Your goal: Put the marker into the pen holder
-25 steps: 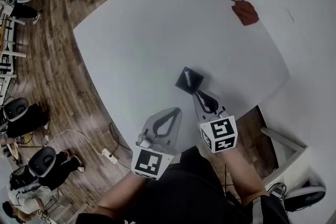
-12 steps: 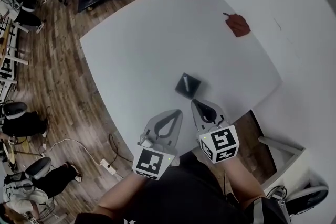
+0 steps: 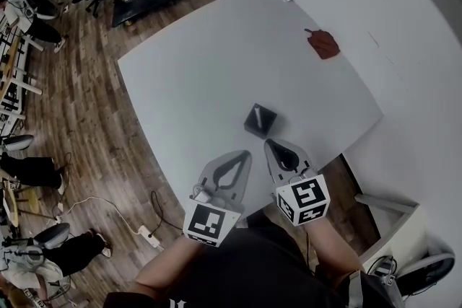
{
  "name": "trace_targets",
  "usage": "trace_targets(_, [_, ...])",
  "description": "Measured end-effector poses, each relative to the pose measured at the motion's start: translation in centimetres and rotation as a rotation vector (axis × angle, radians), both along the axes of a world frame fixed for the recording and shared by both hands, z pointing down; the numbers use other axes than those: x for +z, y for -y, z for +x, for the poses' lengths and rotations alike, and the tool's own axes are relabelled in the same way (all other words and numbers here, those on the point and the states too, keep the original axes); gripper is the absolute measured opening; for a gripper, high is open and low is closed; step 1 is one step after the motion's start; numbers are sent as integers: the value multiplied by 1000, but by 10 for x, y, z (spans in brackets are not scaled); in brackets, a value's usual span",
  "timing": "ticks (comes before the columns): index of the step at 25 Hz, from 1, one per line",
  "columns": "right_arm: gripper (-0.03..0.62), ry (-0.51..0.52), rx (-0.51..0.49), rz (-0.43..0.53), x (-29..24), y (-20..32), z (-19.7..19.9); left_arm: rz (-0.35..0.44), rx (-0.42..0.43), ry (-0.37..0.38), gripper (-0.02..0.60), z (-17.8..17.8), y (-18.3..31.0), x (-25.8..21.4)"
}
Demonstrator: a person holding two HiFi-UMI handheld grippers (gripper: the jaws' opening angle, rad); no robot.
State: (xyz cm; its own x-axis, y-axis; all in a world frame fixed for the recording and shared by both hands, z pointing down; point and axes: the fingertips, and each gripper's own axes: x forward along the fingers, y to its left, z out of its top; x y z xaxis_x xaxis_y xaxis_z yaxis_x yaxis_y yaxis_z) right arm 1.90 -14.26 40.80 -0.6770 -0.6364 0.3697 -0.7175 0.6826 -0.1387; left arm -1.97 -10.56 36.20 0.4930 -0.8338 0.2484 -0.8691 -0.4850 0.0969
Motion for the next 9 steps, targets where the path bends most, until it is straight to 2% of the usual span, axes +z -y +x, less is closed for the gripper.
trace_targets(9, [15, 0, -10, 1, 2, -13, -13, 6, -16, 3, 6, -13, -15, -2])
